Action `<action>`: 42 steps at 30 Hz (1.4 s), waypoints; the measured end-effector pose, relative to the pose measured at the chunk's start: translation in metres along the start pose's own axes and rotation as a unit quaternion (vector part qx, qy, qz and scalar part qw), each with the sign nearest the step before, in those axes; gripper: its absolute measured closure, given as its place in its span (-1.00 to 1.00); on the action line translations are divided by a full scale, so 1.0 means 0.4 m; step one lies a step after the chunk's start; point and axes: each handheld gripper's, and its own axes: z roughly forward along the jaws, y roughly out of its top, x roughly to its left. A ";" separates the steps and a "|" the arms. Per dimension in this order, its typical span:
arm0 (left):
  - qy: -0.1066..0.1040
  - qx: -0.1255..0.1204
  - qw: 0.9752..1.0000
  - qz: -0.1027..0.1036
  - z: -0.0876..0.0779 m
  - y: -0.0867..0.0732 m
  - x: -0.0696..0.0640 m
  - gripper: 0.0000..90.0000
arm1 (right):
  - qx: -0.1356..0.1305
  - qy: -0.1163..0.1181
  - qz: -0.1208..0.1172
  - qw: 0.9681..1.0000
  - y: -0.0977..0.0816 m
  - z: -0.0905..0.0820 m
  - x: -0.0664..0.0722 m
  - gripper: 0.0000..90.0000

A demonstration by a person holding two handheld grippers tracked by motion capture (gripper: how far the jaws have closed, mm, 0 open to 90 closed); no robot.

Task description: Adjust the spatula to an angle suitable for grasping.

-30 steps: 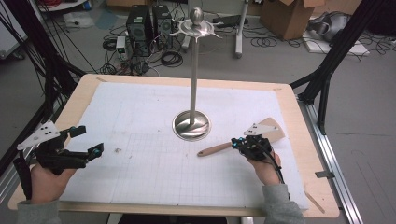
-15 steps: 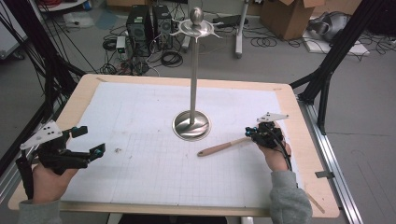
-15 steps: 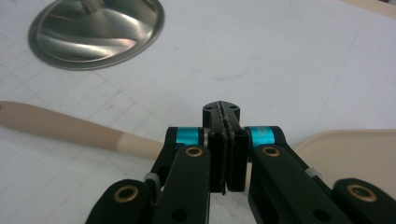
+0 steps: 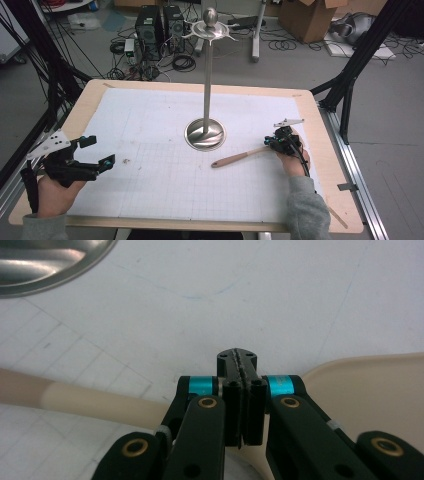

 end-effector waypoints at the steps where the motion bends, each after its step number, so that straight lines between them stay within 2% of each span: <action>1: 0.000 0.000 1.000 0.000 0.000 0.000 0.000 -0.96 | 0.003 -0.002 0.002 1.000 -0.001 0.004 -0.002 1.00; 8: 0.000 -0.001 1.000 -0.001 -0.001 0.001 -0.001 -0.96 | 0.015 -0.001 0.009 1.000 -0.006 0.010 -0.009 1.00; 13: -0.002 0.001 1.000 -0.001 0.002 0.000 -0.001 -0.96 | 0.038 -0.008 0.000 0.999 -0.001 0.005 -0.003 1.00; 18: -0.002 0.000 1.000 0.000 0.000 0.001 0.000 -0.96 | 0.048 -0.011 -0.002 0.999 -0.005 -0.005 0.001 1.00; 21: -0.002 -0.003 1.000 0.000 -0.003 0.002 0.001 -0.96 | 0.048 -0.011 -0.005 0.999 -0.013 -0.013 0.004 1.00; 30: -0.001 -0.004 1.000 -0.001 -0.005 0.002 0.002 -0.96 | 0.045 -0.002 0.005 0.999 -0.041 -0.037 0.004 1.00; 37: -0.003 -0.002 1.000 -0.002 0.000 0.002 0.001 -0.96 | 0.052 -0.006 -0.001 0.999 -0.059 -0.057 0.015 1.00; 42: -0.004 -0.002 1.000 -0.001 0.001 0.002 0.000 -0.96 | 0.044 -0.010 -0.002 0.999 -0.079 -0.071 0.026 1.00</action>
